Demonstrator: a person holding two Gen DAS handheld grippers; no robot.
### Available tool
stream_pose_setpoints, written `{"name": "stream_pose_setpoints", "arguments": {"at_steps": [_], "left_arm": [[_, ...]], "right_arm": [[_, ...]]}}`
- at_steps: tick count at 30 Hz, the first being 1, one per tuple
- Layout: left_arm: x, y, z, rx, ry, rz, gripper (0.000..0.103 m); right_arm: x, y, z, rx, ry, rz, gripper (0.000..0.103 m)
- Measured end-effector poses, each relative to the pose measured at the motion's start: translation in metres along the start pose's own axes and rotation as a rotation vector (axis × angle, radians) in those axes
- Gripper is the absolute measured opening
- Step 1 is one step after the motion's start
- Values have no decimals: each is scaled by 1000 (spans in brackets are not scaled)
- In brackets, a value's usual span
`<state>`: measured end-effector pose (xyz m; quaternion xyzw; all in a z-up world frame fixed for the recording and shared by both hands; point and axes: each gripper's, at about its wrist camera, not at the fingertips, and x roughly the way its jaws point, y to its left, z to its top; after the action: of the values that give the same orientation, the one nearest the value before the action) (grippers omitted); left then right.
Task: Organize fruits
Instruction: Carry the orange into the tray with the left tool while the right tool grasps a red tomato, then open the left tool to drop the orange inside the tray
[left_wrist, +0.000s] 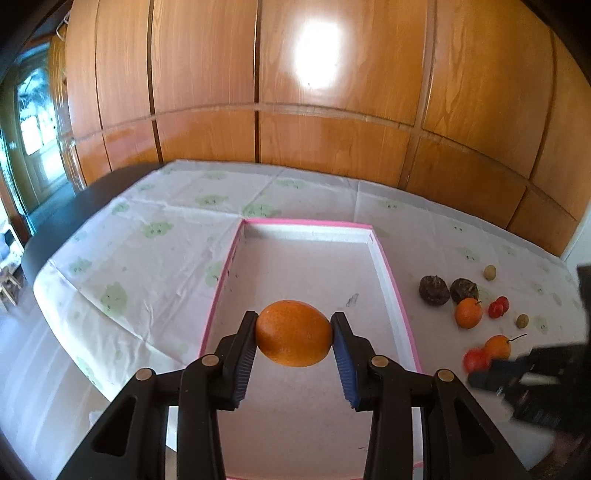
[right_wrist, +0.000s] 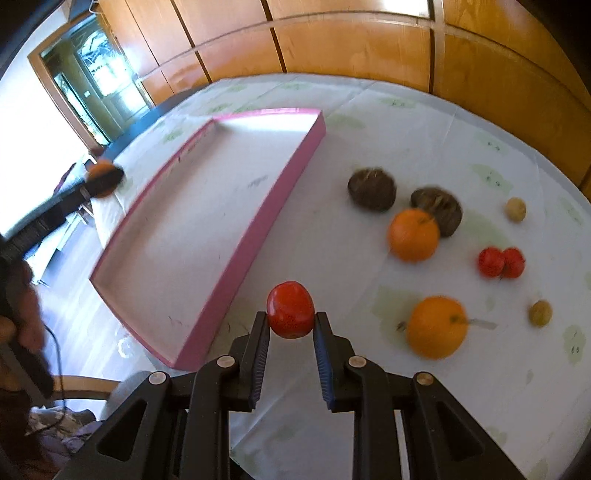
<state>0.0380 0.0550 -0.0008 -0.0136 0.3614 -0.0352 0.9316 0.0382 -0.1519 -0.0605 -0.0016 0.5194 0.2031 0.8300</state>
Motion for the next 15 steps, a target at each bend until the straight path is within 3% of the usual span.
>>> {"name": "stream_pose_setpoints", "arguments": {"at_steps": [4, 15], "left_arm": [[-13, -5, 1, 15, -32, 11, 40], [-26, -21, 2, 75, -89, 51, 40]], "right_arm": [[18, -2, -10, 22, 16, -35, 24], [14, -12, -19, 87, -40, -10, 24]]}}
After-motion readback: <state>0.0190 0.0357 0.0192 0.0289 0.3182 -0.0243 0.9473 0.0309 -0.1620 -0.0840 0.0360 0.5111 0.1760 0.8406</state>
